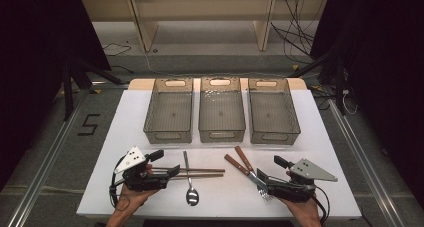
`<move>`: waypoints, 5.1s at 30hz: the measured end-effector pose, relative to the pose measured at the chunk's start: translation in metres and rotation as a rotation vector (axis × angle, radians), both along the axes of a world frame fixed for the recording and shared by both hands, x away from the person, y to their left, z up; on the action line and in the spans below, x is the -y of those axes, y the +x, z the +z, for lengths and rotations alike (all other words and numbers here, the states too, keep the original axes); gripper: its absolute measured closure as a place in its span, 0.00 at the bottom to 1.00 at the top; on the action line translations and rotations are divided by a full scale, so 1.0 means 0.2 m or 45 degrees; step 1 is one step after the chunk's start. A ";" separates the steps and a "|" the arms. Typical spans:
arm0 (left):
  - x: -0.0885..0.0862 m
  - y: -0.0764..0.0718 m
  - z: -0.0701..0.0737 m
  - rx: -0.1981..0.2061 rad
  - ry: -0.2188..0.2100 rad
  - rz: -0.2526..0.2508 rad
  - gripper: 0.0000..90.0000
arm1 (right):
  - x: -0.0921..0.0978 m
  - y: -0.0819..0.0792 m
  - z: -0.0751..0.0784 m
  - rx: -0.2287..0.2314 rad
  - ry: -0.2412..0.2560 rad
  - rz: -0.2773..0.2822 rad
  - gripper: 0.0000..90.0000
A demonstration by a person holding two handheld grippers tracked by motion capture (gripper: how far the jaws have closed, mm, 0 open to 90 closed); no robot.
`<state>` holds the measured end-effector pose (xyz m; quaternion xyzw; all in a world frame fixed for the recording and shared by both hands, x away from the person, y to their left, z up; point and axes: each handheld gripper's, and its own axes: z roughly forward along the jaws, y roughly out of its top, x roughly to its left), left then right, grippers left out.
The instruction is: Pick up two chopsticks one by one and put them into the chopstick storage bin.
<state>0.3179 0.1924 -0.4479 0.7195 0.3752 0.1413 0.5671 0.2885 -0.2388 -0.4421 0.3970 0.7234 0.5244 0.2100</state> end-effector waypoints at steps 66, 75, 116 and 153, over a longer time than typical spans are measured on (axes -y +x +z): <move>0.26 0.41 0.04 -0.281 1.113 -0.562 0.45 | 0.00 0.01 -0.01 -0.042 -0.004 0.008 0.27; 0.29 0.42 0.03 -0.279 1.200 -0.628 0.52 | 0.00 0.01 -0.01 -0.042 -0.009 0.006 0.28; 0.32 0.44 -0.04 -0.252 1.291 -0.853 0.93 | -0.01 0.02 -0.02 -0.050 -0.014 0.006 0.28; 0.15 0.65 0.40 -0.134 0.784 -0.191 0.94 | 0.00 0.01 -0.02 -0.035 0.002 0.004 0.27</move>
